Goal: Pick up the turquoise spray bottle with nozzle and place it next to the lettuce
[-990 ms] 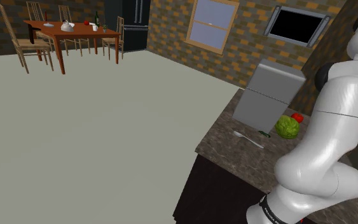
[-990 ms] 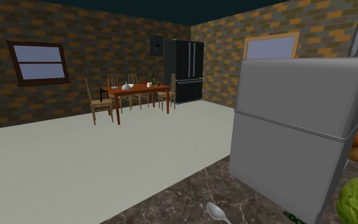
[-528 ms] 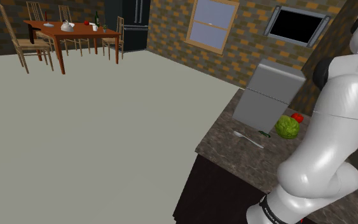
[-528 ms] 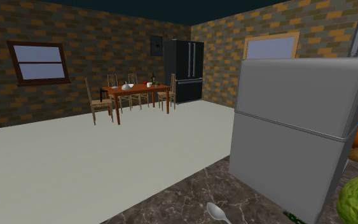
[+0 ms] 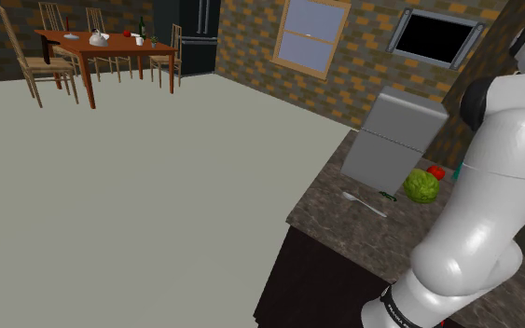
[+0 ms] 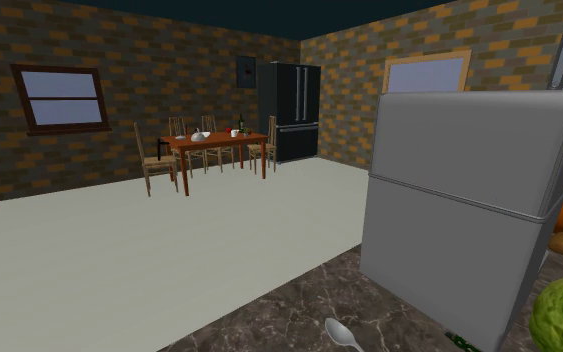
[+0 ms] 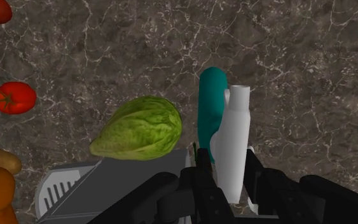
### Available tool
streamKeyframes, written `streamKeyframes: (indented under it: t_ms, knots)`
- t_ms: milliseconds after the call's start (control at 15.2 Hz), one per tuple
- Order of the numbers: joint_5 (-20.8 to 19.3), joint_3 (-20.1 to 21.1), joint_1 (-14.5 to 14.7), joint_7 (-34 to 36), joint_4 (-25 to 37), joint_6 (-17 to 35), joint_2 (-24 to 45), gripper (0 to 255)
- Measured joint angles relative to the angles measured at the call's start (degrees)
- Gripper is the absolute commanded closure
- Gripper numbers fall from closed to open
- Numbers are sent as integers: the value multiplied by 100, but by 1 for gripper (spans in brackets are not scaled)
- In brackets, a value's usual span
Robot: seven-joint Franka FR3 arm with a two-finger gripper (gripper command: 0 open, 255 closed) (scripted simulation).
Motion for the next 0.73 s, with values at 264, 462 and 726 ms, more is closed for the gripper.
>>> streamKeyframes:
  t_ms: [264,462,726]
  knots:
    - [-137,-155,360,40,-510,402,-138,255]
    - [-184,-218,522,58,-787,639,-185,255]
    - [-275,-350,821,101,-1231,1009,-287,255]
